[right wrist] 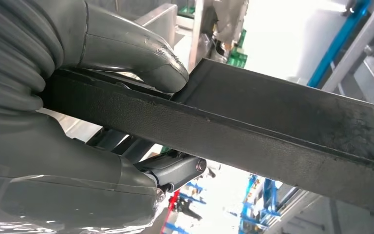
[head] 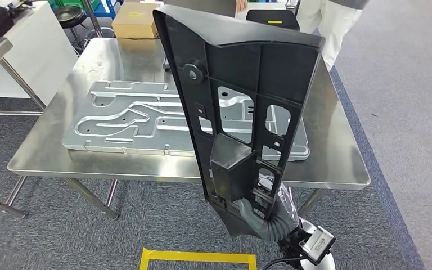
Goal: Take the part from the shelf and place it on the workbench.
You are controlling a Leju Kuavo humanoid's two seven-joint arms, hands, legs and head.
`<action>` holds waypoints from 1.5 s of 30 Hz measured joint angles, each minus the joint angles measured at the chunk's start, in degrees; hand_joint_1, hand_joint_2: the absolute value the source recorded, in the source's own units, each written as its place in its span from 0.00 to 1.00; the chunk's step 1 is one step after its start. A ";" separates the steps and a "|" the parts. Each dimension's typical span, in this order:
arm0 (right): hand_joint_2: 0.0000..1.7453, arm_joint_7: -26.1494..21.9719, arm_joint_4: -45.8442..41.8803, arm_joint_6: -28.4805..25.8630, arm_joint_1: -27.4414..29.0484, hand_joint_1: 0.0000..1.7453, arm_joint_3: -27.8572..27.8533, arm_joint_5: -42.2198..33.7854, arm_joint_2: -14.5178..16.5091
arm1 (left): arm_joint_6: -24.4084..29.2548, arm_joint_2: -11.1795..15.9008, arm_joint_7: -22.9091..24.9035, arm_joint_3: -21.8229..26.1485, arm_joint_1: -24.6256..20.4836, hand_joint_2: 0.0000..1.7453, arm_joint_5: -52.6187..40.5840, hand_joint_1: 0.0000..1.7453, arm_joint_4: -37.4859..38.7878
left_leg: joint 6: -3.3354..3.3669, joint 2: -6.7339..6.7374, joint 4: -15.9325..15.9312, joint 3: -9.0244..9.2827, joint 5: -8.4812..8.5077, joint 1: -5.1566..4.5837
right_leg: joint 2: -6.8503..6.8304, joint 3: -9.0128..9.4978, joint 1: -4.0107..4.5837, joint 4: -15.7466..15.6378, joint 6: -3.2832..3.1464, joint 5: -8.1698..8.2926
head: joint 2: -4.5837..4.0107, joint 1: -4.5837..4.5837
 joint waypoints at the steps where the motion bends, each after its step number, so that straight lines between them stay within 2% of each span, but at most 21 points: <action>1: 1.00 0.08 -0.05 -0.04 -0.47 1.00 -0.05 0.15 -0.33 | 0.06 -0.03 -0.03 0.00 -0.09 1.00 0.02 0.00 0.00 | 0.29 -0.01 -0.56 0.17 0.02 -0.12 | 0.02 0.33 0.07 0.05 0.40 -0.10 | 0.00 0.01; 3: 1.00 0.27 -0.09 -0.14 -1.75 1.00 -0.29 0.20 -1.12 | 0.19 -0.21 -0.12 0.00 -0.31 1.00 0.05 0.00 0.00 | 0.98 -0.24 -1.29 1.31 -0.09 -0.07 | 0.01 0.76 -0.01 0.55 1.11 0.08 | 0.00 0.00; 5: 1.00 0.34 -0.10 -0.32 -2.98 1.00 -0.73 0.10 -1.90 | 0.22 -0.45 -0.32 0.00 -0.46 1.00 0.06 0.00 0.00 | 1.61 -0.41 -2.11 2.75 -0.38 0.09 | 0.07 -0.79 -0.17 4.15 1.64 -0.11 | 0.00 0.01; 9: 1.00 0.54 -0.05 -0.55 -4.14 1.00 -1.74 0.08 -3.24 | 0.23 -0.69 -0.54 0.00 -0.64 1.00 0.05 0.00 0.00 | 2.24 -0.83 -2.45 4.38 -1.90 0.07 | 0.19 -9.67 -0.37 14.98 2.37 -4.90 | 0.00 0.01; 10: 1.00 0.55 -0.04 -0.56 -4.21 1.00 -1.94 0.08 -3.49 | 0.23 -0.70 -0.54 0.00 -0.59 1.00 0.05 0.00 0.00 | 2.24 -0.98 -2.44 4.99 -2.40 0.02 | 0.19 -10.71 -0.38 14.79 2.41 -4.84 | 0.00 0.01; 11: 1.00 0.55 -0.03 -0.57 -4.29 1.00 -2.11 0.08 -3.69 | 0.22 -0.72 -0.54 0.00 -0.57 1.00 0.05 0.00 0.00 | 2.21 -1.13 -2.44 5.74 -2.94 -0.03 | 0.20 -10.88 -0.36 12.86 2.30 -3.35 | 0.00 0.01; 13: 1.00 0.54 -0.02 -0.57 -4.47 1.00 -2.35 0.08 -3.99 | 0.21 -0.87 -0.55 0.00 -0.53 1.00 0.05 0.00 0.02 | 2.06 -1.31 -2.42 7.29 -4.12 -0.17 | 0.28 -9.83 -0.10 6.06 1.56 2.82 | 0.00 0.01; 15: 1.00 0.56 0.03 -0.56 -4.62 1.00 -2.49 0.08 -4.19 | 0.20 -1.10 -0.54 0.01 -0.58 1.00 0.06 0.00 0.07 | 1.56 -1.54 -2.47 8.10 -5.11 -0.26 | 0.42 -9.04 0.38 1.35 0.71 6.85 | 0.00 0.08; 18: 1.00 0.62 0.04 -0.72 -4.79 1.00 -2.56 0.26 -4.33 | 0.22 -1.16 -0.56 0.01 -0.69 1.00 0.05 0.00 0.08 | 0.58 -1.54 -1.79 8.63 -5.48 -0.33 | 0.59 -8.06 0.42 -0.01 -0.16 7.17 | 0.00 0.15; 20: 1.00 0.96 0.03 -1.89 -5.50 1.00 -2.64 1.71 -4.68 | 0.04 -1.10 -0.70 -0.02 -0.80 1.00 -0.05 0.00 0.05 | 0.06 -1.26 1.04 7.84 -5.90 -0.34 | 0.50 -6.61 0.02 -0.66 -0.72 6.81 | 0.00 0.15; 24: 1.00 3.58 1.28 -3.88 -11.60 1.00 -3.66 5.55 -7.92 | -0.55 -0.99 -0.98 -0.20 -1.22 1.00 -0.64 0.00 0.03 | -1.21 -0.84 13.04 -0.36 -10.62 0.51 | 0.46 -5.49 -0.22 -0.90 -1.00 5.90 | 0.00 0.14; 25: 1.00 4.50 2.30 -4.16 -14.35 1.00 -4.05 6.80 -9.28 | -0.57 -0.93 -1.01 -0.26 -1.26 1.00 -0.74 0.00 0.03 | -1.52 -0.78 13.75 -1.66 -10.46 0.71 | 0.58 -5.30 -0.30 -0.87 -0.86 5.65 | 0.00 0.14; 26: 1.00 5.43 3.62 -4.67 -17.46 1.00 -4.37 8.48 -10.74 | -0.57 -0.85 -1.03 -0.32 -1.28 1.00 -0.87 0.00 0.02 | -1.73 -0.69 12.40 -1.96 -8.84 0.89 | 0.69 -5.00 -0.43 -0.82 -0.65 5.38 | 0.00 0.14; 28: 1.00 7.17 6.98 -6.62 -24.17 1.00 -4.65 12.87 -13.44 | -0.62 -0.73 -1.14 -0.50 -1.28 1.00 -1.24 0.00 0.03 | -2.05 -0.34 5.36 -0.35 -3.04 1.16 | 0.81 -4.29 -0.71 -0.69 -0.03 4.71 | 0.00 0.14; 30: 1.00 9.09 11.23 -9.83 -31.14 1.00 -4.45 18.61 -15.69 | -0.79 -0.69 -1.51 -0.69 -1.42 1.00 -1.59 0.00 0.04 | -1.72 0.09 -0.43 0.79 -0.02 1.03 | 0.77 -4.27 -0.76 -0.47 0.71 4.27 | 0.00 0.14; 35: 1.00 15.67 21.82 -20.86 -43.70 1.00 -0.44 38.12 -19.70 | -1.31 -0.70 -3.46 -0.94 -1.57 1.00 -1.92 0.00 0.04 | 0.62 -0.27 -1.91 0.96 0.50 0.79 | 0.34 -5.08 -0.73 0.94 2.41 2.80 | 0.00 0.14; 37: 1.00 18.00 25.74 -25.03 -46.49 1.00 1.67 44.57 -20.84 | -1.78 -0.71 -4.03 -1.20 -1.74 1.00 -2.06 0.00 0.04 | 1.20 -0.49 -2.18 1.40 0.36 0.79 | 0.31 -7.99 -0.82 6.66 2.68 0.24 | 0.00 0.14; 39: 1.00 20.09 29.82 -28.21 -48.16 1.00 3.50 49.70 -21.37 | -2.39 -0.71 -4.47 -1.54 -1.83 1.00 -2.22 0.00 0.04 | 1.59 -0.68 -2.15 1.77 -0.01 0.64 | 0.33 -12.64 -0.79 14.17 2.78 -1.83 | 0.00 0.14; 41: 1.00 21.94 33.68 -30.03 -49.15 1.00 5.12 54.12 -21.48 | -2.83 -0.71 -4.68 -1.95 -1.91 1.00 -2.45 0.00 0.04 | 1.70 -0.89 -2.08 2.35 -0.50 0.44 | 0.32 -14.74 -0.78 15.57 2.62 -0.07 | 0.00 0.14; 43: 1.00 23.04 36.75 -30.90 -50.23 1.00 6.31 56.84 -21.55 | -3.07 -0.73 -4.73 -2.23 -2.06 1.00 -2.58 0.00 0.04 | 1.61 -1.11 -1.95 3.02 -1.10 0.23 | 0.32 -12.79 -0.63 8.94 2.01 5.01 | 0.00 0.14; 45: 1.00 23.69 39.67 -31.64 -51.67 1.00 7.34 58.77 -21.59 | -3.26 -0.86 -4.74 -2.32 -2.27 1.00 -2.66 0.00 0.04 | 1.31 -1.25 -1.75 3.25 -1.59 -0.06 | 0.29 -10.30 -0.21 2.48 1.33 8.04 | 0.00 0.14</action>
